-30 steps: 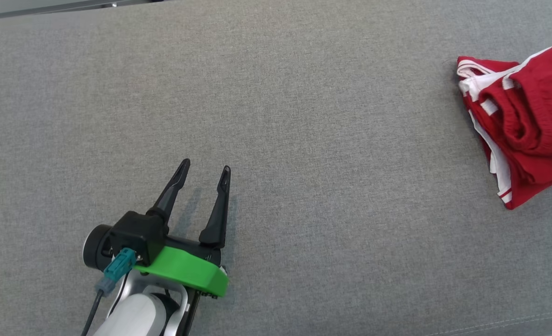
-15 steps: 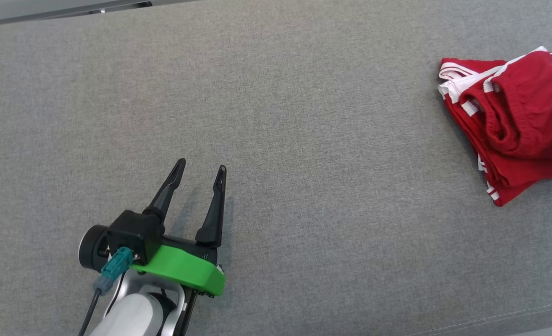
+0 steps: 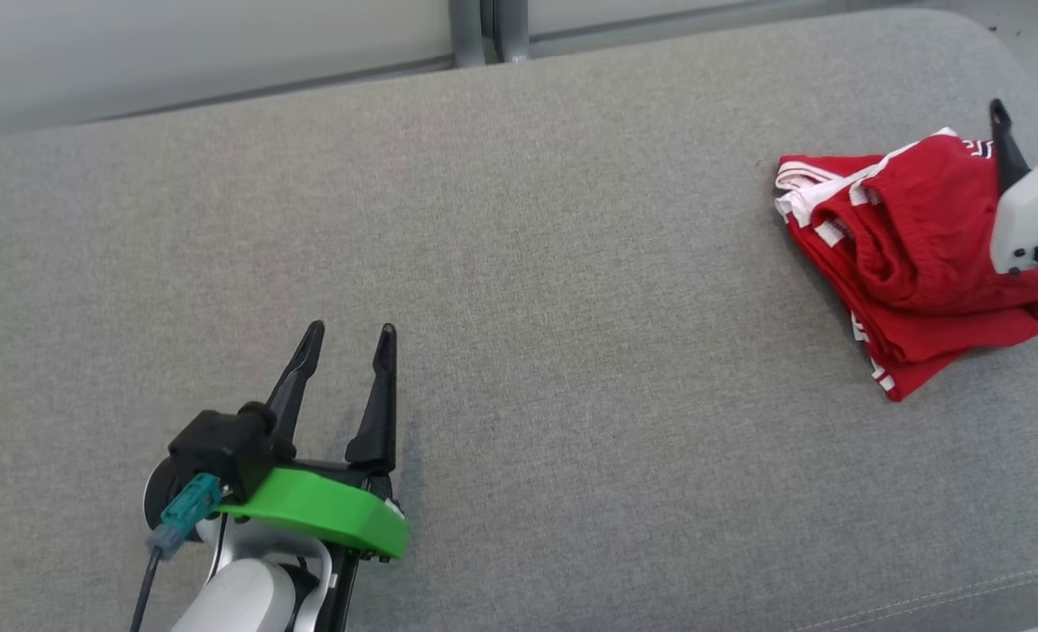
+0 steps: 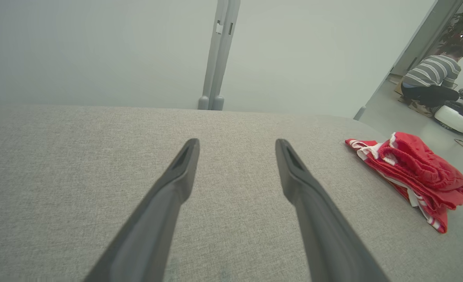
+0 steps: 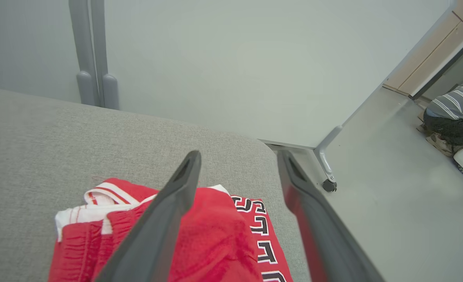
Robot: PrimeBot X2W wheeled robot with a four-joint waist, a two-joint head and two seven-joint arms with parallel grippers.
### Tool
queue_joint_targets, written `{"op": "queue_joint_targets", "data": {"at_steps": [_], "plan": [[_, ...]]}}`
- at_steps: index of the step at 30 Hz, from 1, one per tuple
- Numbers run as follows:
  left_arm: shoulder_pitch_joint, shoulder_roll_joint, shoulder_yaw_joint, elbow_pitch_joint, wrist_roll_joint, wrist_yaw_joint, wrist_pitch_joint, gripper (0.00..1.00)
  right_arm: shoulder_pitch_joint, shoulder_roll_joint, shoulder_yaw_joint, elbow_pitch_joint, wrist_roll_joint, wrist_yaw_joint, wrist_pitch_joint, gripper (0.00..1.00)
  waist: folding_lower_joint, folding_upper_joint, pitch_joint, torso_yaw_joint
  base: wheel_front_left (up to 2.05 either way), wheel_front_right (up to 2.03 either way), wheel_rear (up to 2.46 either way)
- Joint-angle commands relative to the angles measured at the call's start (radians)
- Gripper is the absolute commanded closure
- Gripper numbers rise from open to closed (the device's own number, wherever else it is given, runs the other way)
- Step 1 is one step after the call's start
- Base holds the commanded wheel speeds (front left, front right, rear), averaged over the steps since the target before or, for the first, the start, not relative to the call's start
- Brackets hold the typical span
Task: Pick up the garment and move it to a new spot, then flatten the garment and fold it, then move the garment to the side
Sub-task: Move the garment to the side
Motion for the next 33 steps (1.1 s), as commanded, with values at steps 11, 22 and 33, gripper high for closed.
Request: {"op": "queue_joint_targets", "data": {"at_steps": [11, 22, 33], "plan": [[0.091, -0.012, 0.076, 0.080, -0.077, -0.007, -0.069, 0.00, 0.119, 0.044, 0.081, -0.169, 0.169, -0.001, -0.004, 0.00, 0.0000, 0.0040, -0.169, 0.016, 0.00, 0.00, 0.00], [0.187, -0.024, 0.154, 0.127, -0.082, 0.013, -0.101, 0.00, 0.378, 0.133, -0.023, -0.395, 0.209, -0.001, 0.005, 0.00, 0.0000, 0.0040, -0.252, 0.059, 0.00, 0.00, 0.00], [0.257, -0.008, 0.179, 0.126, -0.028, 0.027, -0.106, 0.00, 0.661, 0.321, -0.146, -0.721, 0.025, -0.001, 0.090, 0.00, 0.0000, 0.0040, -0.270, 0.081, 0.00, 0.00, 0.00]]}}
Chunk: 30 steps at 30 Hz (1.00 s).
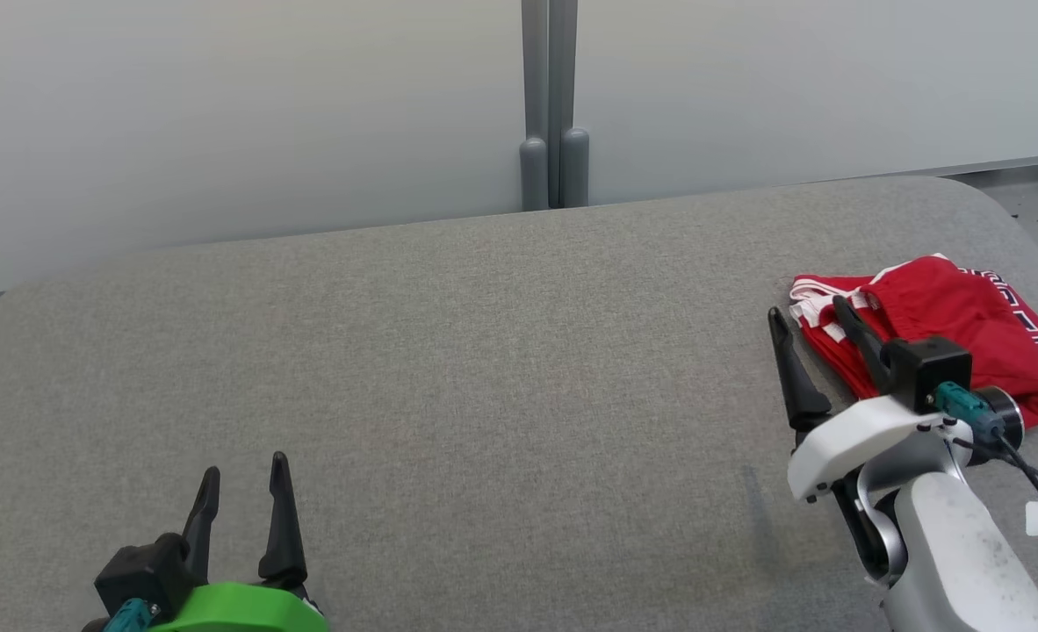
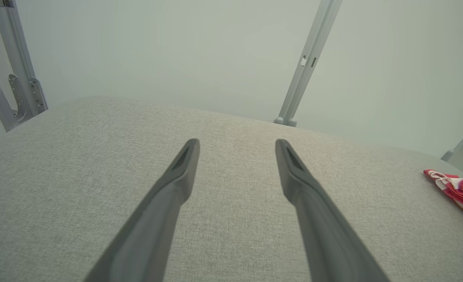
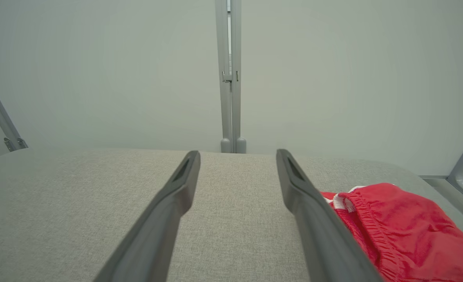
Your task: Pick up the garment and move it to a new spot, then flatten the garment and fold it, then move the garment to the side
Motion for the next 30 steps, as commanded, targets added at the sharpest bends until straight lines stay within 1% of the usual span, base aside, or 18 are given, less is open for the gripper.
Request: {"op": "queue_joint_targets", "data": {"at_steps": [1, 5, 10, 16, 21, 27, 30], "plan": [[0.015, 0.007, 0.009, 0.000, 0.010, 0.005, -0.004, 0.00, 0.034, 0.010, -0.011, -0.034, -0.025, 0.000, 0.009, 0.00, 0.0000, 0.0040, 0.000, 0.002, 0.00, 0.00, 0.00], [0.036, -0.004, 0.023, -0.012, 0.020, 0.013, -0.004, 0.00, 0.121, 0.051, -0.018, -0.146, -0.078, 0.000, 0.045, 0.00, 0.0000, 0.0040, 0.000, 0.008, 0.00, 0.00, 0.00], [0.060, -0.012, 0.042, -0.030, 0.026, 0.010, -0.005, 0.00, 0.204, 0.071, -0.015, -0.249, -0.092, 0.000, 0.071, 0.00, 0.0000, 0.0040, 0.003, 0.011, 0.00, 0.00, 0.00], [0.080, -0.019, 0.039, -0.041, 0.036, 0.002, -0.005, 0.00, 0.280, 0.074, -0.010, -0.324, -0.034, 0.000, 0.072, 0.00, 0.0000, 0.0040, 0.006, 0.014, 0.00, 0.00, 0.00], [0.082, -0.019, 0.035, -0.039, 0.032, -0.001, -0.005, 0.00, 0.300, 0.074, -0.017, -0.340, -0.012, 0.000, 0.067, 0.00, 0.0000, 0.0040, 0.008, 0.014, 0.00, 0.00, 0.00], [0.074, -0.019, 0.030, -0.042, 0.028, 0.000, 0.001, 0.00, 0.300, 0.074, -0.019, -0.347, -0.012, 0.000, 0.064, 0.00, 0.0000, 0.0040, 0.011, 0.014, 0.00, 0.00, 0.00], [0.070, -0.016, 0.030, -0.043, 0.033, 0.007, 0.001, 0.00, 0.300, 0.074, -0.023, -0.347, -0.010, 0.000, 0.066, 0.00, 0.0000, 0.0040, 0.011, 0.015, 0.00, 0.00, 0.00]]}}
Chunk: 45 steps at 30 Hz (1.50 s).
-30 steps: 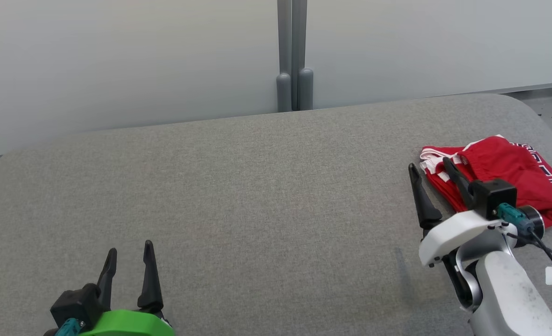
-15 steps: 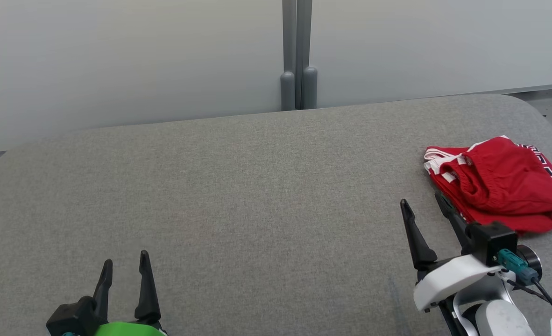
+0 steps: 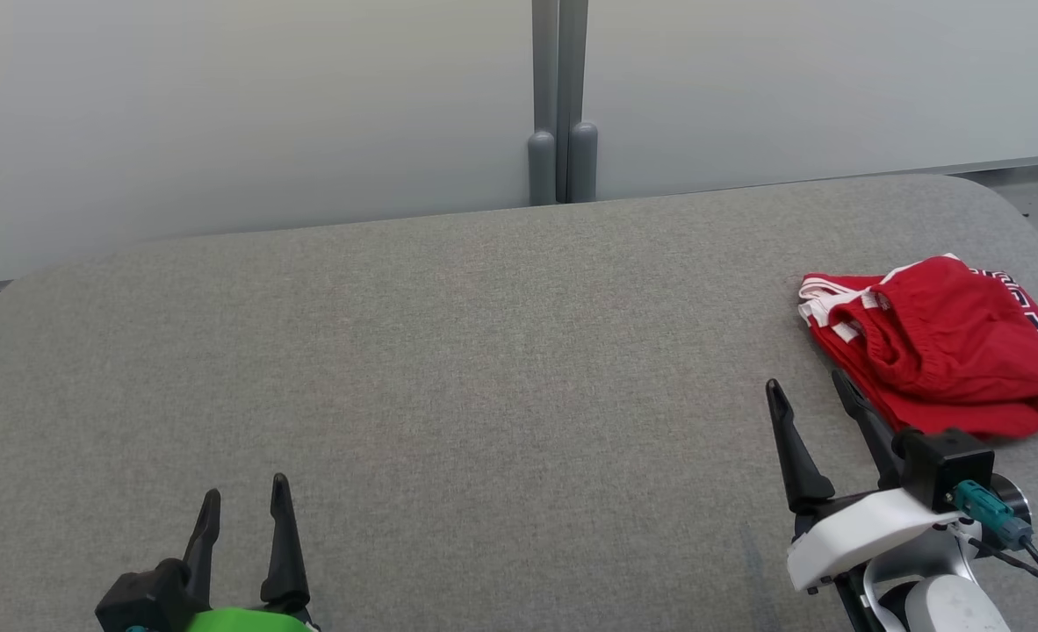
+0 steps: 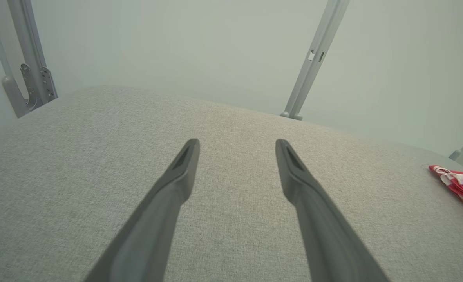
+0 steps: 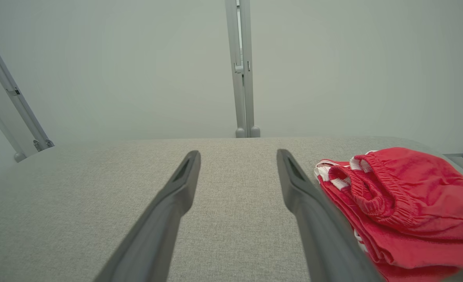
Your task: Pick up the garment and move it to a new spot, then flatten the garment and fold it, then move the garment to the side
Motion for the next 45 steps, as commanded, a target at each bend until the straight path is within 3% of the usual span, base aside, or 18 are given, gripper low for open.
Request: {"op": "queue_joint_targets", "data": {"at_steps": [1, 14, 15, 18, 45], "plan": [[-0.001, 0.005, 0.001, -0.004, 0.011, 0.004, -0.002, 0.00, 0.009, -0.001, -0.004, -0.005, 0.002, 0.000, -0.003, 0.00, 0.0000, 0.0040, 0.001, 0.000, 0.00, 0.00, 0.00], [-0.015, 0.015, -0.001, -0.011, 0.024, 0.008, -0.004, 0.00, -0.001, -0.001, -0.010, 0.005, 0.009, 0.000, -0.009, 0.00, 0.0000, 0.0040, 0.004, 0.002, 0.00, 0.00, 0.00], [-0.003, 0.010, -0.003, -0.008, 0.014, 0.005, 0.000, 1.00, 0.002, 0.000, -0.008, 0.004, 0.004, 0.000, -0.004, 1.00, 0.0000, 0.0000, 0.005, 0.003, 0.00, 0.00, 0.00], [0.003, 0.002, -0.010, 0.014, 0.011, 0.004, 0.002, 1.00, 0.013, 0.003, -0.005, 0.027, 0.005, 0.000, -0.003, 1.00, 0.0000, 0.0000, 0.004, 0.003, 0.00, 0.00, 0.00], [-0.001, -0.058, 0.141, 0.003, -0.349, -0.121, 0.112, 1.00, 0.023, -0.031, -0.002, 0.035, 0.529, 0.000, 0.020, 1.00, 0.0000, 0.0009, 0.012, 0.009, 0.00, 0.00, 0.00]]}}
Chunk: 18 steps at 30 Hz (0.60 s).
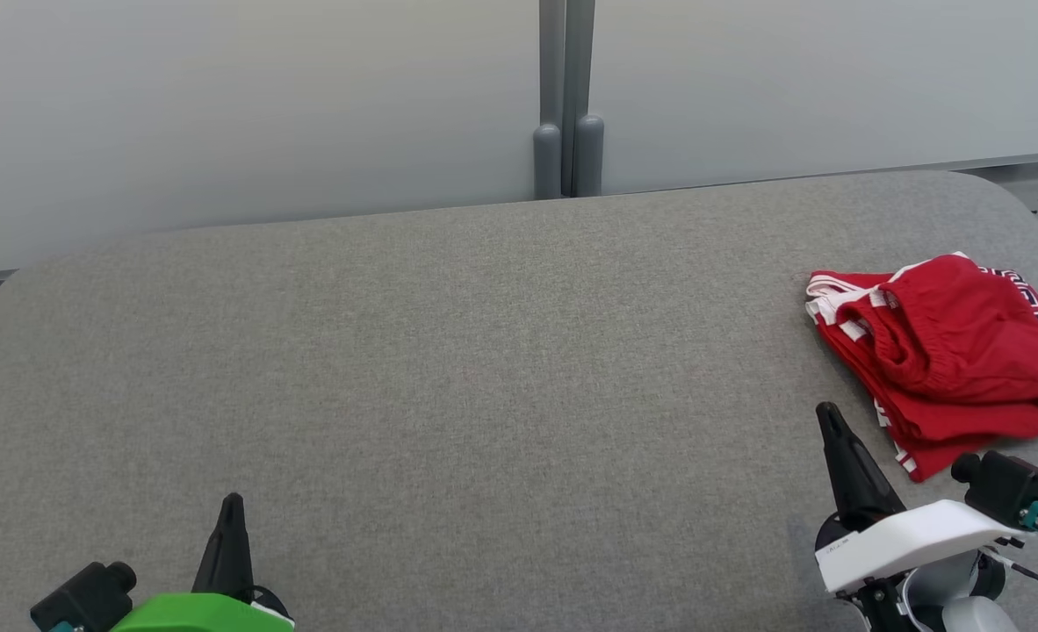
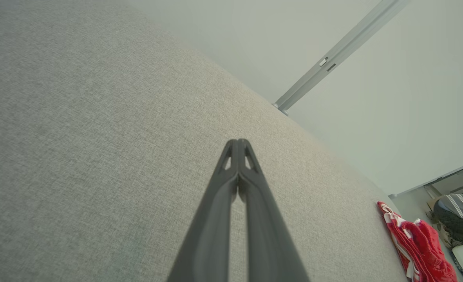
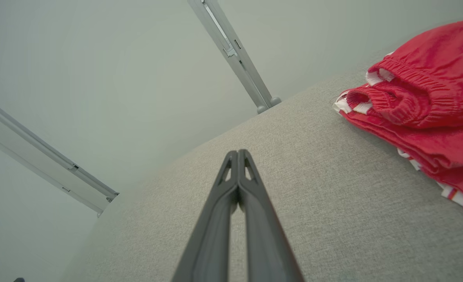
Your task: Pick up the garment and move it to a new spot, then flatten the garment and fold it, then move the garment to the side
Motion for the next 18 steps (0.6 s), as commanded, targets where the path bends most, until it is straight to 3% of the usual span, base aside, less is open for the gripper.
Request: {"op": "queue_joint_targets", "data": {"at_steps": [1, 18], "plan": [[-0.011, -0.001, 0.018, -0.017, -0.028, -0.011, 0.008, 1.00, -0.007, -0.008, 0.000, -0.011, 0.038, 0.000, 0.002, 1.00, 0.0001, 0.0009, 0.000, 0.000, 0.00, 0.00, 0.00], [-0.014, -0.032, 0.093, -0.020, -0.202, -0.073, 0.063, 1.00, 0.000, -0.026, 0.003, -0.006, 0.293, 0.000, 0.012, 1.00, 0.0001, 0.0014, 0.005, 0.004, 0.00, 0.00, 0.00]]}}
